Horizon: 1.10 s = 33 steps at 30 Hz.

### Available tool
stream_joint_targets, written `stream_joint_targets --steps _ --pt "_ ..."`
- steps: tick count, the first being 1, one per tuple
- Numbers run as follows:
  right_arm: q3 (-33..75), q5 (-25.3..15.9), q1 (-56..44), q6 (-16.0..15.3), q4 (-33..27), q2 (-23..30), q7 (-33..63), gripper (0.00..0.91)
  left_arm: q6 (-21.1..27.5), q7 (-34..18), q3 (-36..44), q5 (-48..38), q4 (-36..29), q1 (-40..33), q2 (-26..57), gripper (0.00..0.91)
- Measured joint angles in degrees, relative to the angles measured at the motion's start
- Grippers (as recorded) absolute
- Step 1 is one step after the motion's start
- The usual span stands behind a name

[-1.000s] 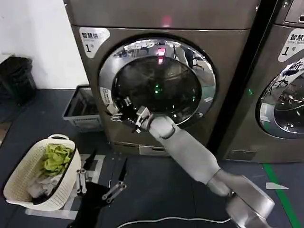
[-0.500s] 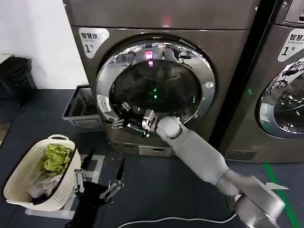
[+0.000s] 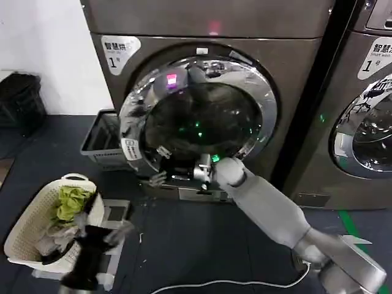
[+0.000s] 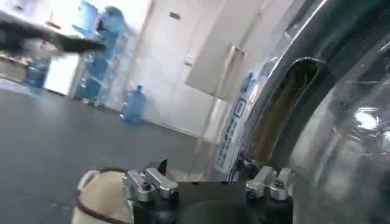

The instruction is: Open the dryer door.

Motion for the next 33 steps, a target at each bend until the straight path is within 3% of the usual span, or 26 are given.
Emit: stream_joint_targets --steps 8,14,27,33 --pt "1.1 2.6 -1.2 1.7 4.6 -5.2 -9.8 0.907 1.6 3.9 -13.3 -9.7 3.4 -3.5 4.1 0.907" --pt "3.1 5.5 -2.6 1.8 8.9 -10.1 -16.7 0.907 1.5 4.9 -18.4 -13.0 7.0 -5.7 9.5 0.907" --pt "15.2 7.0 -10.7 1.7 17.5 -22.5 -16.9 0.907 4.8 8.4 -12.7 -14.8 13.4 -14.8 20.6 0.907" --pt "29.0 8.0 -23.3 2.0 21.8 -29.6 -14.5 0.907 5.6 8.8 -4.2 -13.9 15.6 -21.7 23.9 0.907"
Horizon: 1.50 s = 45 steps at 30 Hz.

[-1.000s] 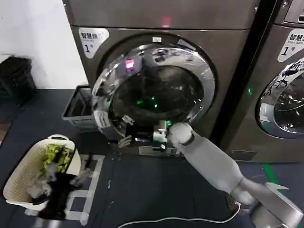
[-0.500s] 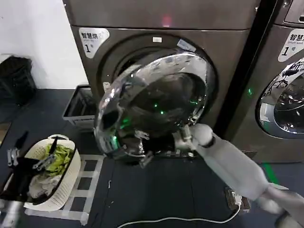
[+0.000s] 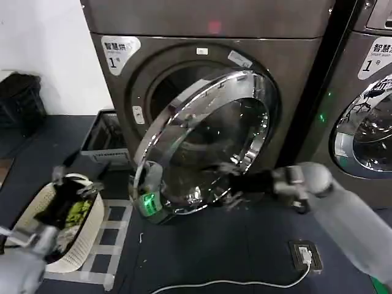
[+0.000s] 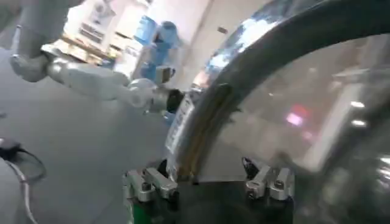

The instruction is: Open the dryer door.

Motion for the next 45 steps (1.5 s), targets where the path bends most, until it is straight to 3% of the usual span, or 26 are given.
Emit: stream_joint_targets --steps 4,9,15,20,24,28,31,36,40,43,45 --pt "14.4 -0.7 -14.6 0.9 4.5 -2.4 1.9 0.907 -0.2 0.6 6.3 0.5 1.5 -4.0 1.8 0.907" --pt "34.3 -3.5 -33.3 2.4 10.0 -1.2 8.5 0.907 -1.1 0.5 13.3 -0.4 3.8 -9.8 3.3 0.907" --pt "54.9 -8.1 -52.7 4.7 16.6 7.3 18.8 0.907 -2.7 0.6 21.0 -1.3 6.3 -16.1 5.3 0.907" --pt "67.9 -10.7 -61.8 6.5 19.2 15.8 27.8 0.907 -3.5 0.5 27.2 -1.4 7.5 -20.0 5.4 0.907" --pt "75.6 -15.3 -65.5 5.6 19.5 21.9 37.0 0.907 -4.3 0.5 32.3 -1.1 8.7 -23.4 4.8 0.907" --pt "81.9 -18.4 -66.6 0.7 20.3 27.5 46.6 0.907 -4.4 0.5 37.3 -1.1 10.2 -26.8 3.7 0.907" --pt "86.1 -19.6 -65.5 -0.3 19.6 31.9 51.3 0.907 -4.2 0.5 41.1 -1.1 11.2 -29.5 2.7 0.907" --pt "93.6 -25.4 -62.2 -5.2 17.4 38.3 59.1 0.907 -3.6 0.5 48.5 -0.3 13.7 -35.3 -0.2 0.907" --pt "99.6 -29.7 -61.3 -5.6 15.2 41.1 64.6 0.907 -3.0 0.5 53.9 -0.1 15.6 -39.7 -2.5 0.907" --pt "103.3 -30.6 -61.5 -5.2 13.6 42.6 66.4 0.907 -2.9 0.5 57.9 0.1 17.5 -42.8 -4.5 0.907" --pt "105.9 -31.8 -61.1 -7.2 13.2 43.6 68.0 0.907 -2.9 0.4 60.5 0.2 19.0 -45.0 -6.3 0.907"
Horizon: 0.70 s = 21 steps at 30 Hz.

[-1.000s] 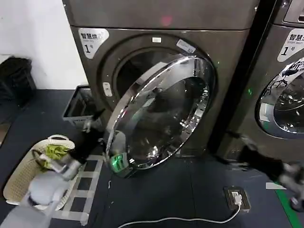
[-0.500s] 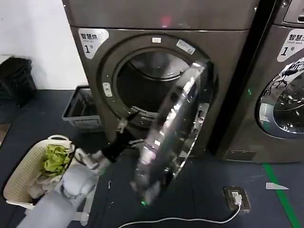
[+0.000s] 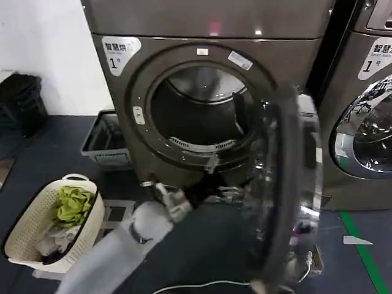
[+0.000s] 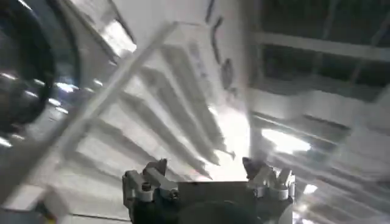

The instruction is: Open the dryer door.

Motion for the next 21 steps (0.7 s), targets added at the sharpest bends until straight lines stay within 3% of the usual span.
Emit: stream_joint_targets --steps 6,10,15,21 --pt "7.0 -0.3 0.7 -7.2 -1.4 1.7 5.9 0.907 1.1 0.0 7.2 0.3 5.2 -6.4 -6.2 0.907" --pt "10.7 -1.5 0.4 -7.1 -3.6 1.7 8.4 0.907 2.3 0.0 11.5 0.8 8.7 -10.2 -10.8 0.907" --pt "13.6 -1.4 -0.4 -4.2 -6.8 1.4 8.6 0.907 3.8 0.0 14.4 1.1 12.0 -13.5 -15.3 0.907" --pt "14.1 -1.4 -0.4 -4.3 -8.1 1.2 9.7 0.907 4.0 0.0 15.7 0.8 15.3 -16.3 -18.6 0.907"
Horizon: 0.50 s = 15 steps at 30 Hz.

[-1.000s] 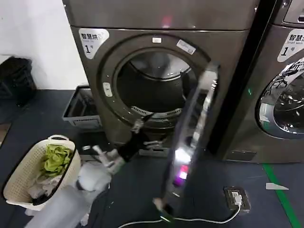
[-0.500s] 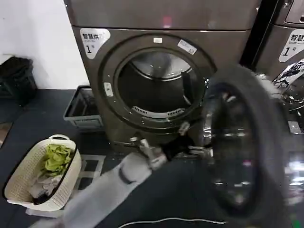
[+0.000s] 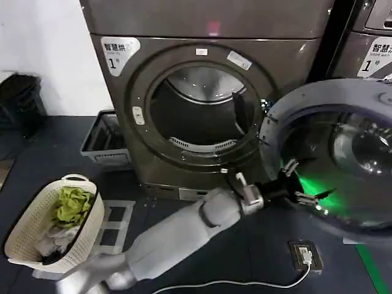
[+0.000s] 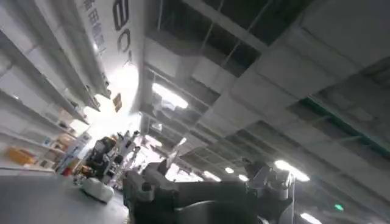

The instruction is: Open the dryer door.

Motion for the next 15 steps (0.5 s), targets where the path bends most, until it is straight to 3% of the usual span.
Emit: stream_joint_targets --steps 15 --pt "1.0 -0.1 -0.6 1.3 -6.8 -4.0 0.8 0.907 -0.7 0.1 0.2 0.0 6.8 -3.3 -3.3 0.907"
